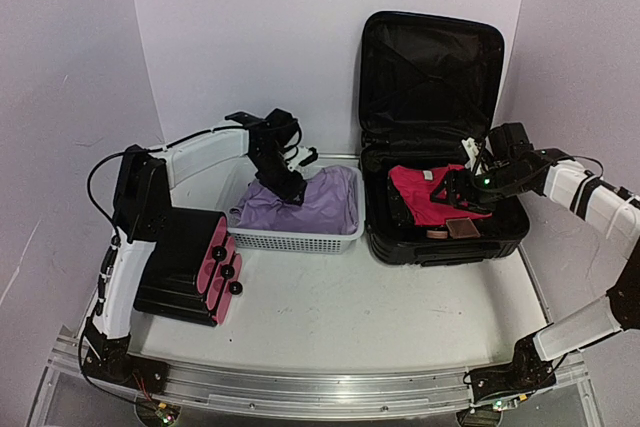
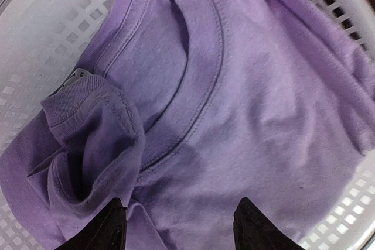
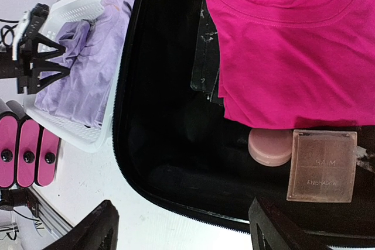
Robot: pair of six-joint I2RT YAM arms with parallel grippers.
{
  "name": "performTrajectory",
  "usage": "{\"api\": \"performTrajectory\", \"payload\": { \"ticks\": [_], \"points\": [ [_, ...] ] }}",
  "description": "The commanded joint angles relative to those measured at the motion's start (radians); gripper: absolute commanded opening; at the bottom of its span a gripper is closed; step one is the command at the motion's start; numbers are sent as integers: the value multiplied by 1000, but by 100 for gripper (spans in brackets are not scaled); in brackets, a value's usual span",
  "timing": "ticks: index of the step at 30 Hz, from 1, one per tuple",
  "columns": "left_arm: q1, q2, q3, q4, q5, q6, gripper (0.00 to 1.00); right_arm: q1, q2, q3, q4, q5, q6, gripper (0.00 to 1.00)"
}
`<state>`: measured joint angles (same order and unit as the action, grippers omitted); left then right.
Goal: Open, take out, and arrange the luggage
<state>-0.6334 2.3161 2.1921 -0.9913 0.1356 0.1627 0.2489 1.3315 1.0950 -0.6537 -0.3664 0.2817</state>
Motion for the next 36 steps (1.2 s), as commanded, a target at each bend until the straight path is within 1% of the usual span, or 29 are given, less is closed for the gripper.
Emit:
{"api": "performTrajectory", "payload": {
  "ticks": [1, 4, 7, 10, 12, 14, 17, 19, 22, 23, 25, 26, 28, 31, 35, 36],
  "points": [
    [14, 17, 55, 50, -209, 126, 61, 0, -38, -12, 24, -19, -1, 78],
    [11, 11, 41, 63, -274, 125, 57, 1, -39, -15, 24, -18, -1, 78],
    [10, -18, 7, 87, -295, 127, 57, 0, -30, -12, 25, -24, 1, 77],
    [18, -24, -5, 118, -359, 121, 64, 1, -23, -11, 25, -30, 2, 77],
    [24, -2, 7, 106, -371, 120, 67, 1, -22, -11, 27, -38, 3, 76],
    [26, 4, 5, 109, -329, 119, 68, 1, -22, -11, 28, -42, 5, 76],
    [30, 18, 17, 103, -356, 98, 69, 1, -28, -13, 26, -38, 5, 76],
    [42, 25, 19, 99, -377, 85, 64, 1, -33, -14, 25, -37, 5, 76],
    [72, 25, 10, 84, -370, 70, 55, 1, -40, -14, 24, -36, 5, 76],
    [80, 20, -2, 81, -368, 67, 51, 1, -42, -12, 22, -37, 6, 76],
    [97, 14, -20, 79, -366, 56, 38, 1, -44, -11, 20, -37, 7, 75],
    [106, 10, -26, 78, -367, 53, 34, 1, -44, -10, 20, -37, 8, 75],
    [119, 11, -33, 78, -395, 58, 32, 1, -42, -8, 20, -39, 11, 75],
    [131, 42, -24, 69, -459, 77, 28, 1, -37, -7, 20, -42, 15, 74],
    [132, 39, -3, 39, -425, 69, 26, 1, -36, -6, 21, -44, 23, 74],
    [131, 17, -7, 36, -401, 56, 29, 0, -37, -5, 21, -45, 23, 74]
  ]
}}
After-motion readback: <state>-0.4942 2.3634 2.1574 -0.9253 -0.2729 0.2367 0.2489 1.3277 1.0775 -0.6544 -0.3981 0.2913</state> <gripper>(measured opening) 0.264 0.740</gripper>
